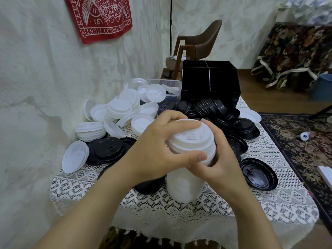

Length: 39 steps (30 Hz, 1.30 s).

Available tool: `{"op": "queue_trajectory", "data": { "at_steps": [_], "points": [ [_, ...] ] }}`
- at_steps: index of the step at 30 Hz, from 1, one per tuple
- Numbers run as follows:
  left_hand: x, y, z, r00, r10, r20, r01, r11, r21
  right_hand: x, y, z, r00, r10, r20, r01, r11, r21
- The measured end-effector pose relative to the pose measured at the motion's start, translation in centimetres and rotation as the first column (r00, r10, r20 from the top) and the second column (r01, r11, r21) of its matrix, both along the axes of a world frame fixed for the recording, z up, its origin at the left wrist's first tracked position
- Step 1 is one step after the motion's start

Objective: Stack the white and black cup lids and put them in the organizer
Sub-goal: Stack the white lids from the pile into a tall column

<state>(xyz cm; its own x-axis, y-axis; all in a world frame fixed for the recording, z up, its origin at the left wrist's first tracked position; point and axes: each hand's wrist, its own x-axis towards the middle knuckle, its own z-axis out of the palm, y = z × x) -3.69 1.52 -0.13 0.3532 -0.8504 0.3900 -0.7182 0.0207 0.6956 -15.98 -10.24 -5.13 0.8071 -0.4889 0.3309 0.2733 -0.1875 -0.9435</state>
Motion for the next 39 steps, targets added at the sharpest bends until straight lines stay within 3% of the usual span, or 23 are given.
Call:
{"op": "queue_trajectory", "data": {
  "at_steps": [4, 13, 19, 23, 28, 33, 37, 39],
  "points": [
    [-0.7, -0.3, -0.6, 0.997, 0.054, 0.062, -0.058, 0.996, 0.065, -0.2, -0.2, -0.2, 0.999, 0.021, -0.026, -0.02, 1.0, 0.002],
    [-1.3, -0.6, -1.4, 0.997, 0.064, 0.032, -0.067, 0.993, 0.096, -0.4, -0.5, -0.8, 0.994, 0.103, -0.026, -0.103, 0.994, 0.031],
    [-1.2, -0.7, -1.7, 0.998, 0.05, 0.032, -0.053, 0.993, 0.103, -1.0, -1.4, -1.0, 0.979, 0.198, 0.04, -0.202, 0.97, 0.132],
    [-1.3, -0.6, -2.0, 0.999, 0.029, 0.026, -0.031, 0.994, 0.1, -0.7, -1.1, -0.3, 0.988, 0.137, 0.072, -0.147, 0.975, 0.166],
    [-1.1, -0.5, -1.8, 1.0, -0.01, -0.006, 0.011, 0.994, 0.112, 0.3, 0.2, 0.4, 1.0, -0.007, 0.005, 0.007, 0.997, 0.071],
    [0.1, 0.2, -1.2, 0.991, -0.133, -0.011, 0.133, 0.976, 0.174, 0.5, 0.3, 0.2, 0.999, -0.048, 0.019, 0.047, 0.998, 0.031],
    [2.9, 1.2, -1.0, 0.949, -0.214, -0.232, 0.253, 0.956, 0.151, 0.4, 0.4, 0.3, 0.999, -0.054, 0.001, 0.054, 0.998, 0.016],
    [4.6, 1.1, -1.8, 0.957, -0.11, -0.269, 0.143, 0.984, 0.103, 0.3, 0.4, 0.4, 0.998, -0.065, -0.013, 0.065, 0.998, 0.003]
  ]
}}
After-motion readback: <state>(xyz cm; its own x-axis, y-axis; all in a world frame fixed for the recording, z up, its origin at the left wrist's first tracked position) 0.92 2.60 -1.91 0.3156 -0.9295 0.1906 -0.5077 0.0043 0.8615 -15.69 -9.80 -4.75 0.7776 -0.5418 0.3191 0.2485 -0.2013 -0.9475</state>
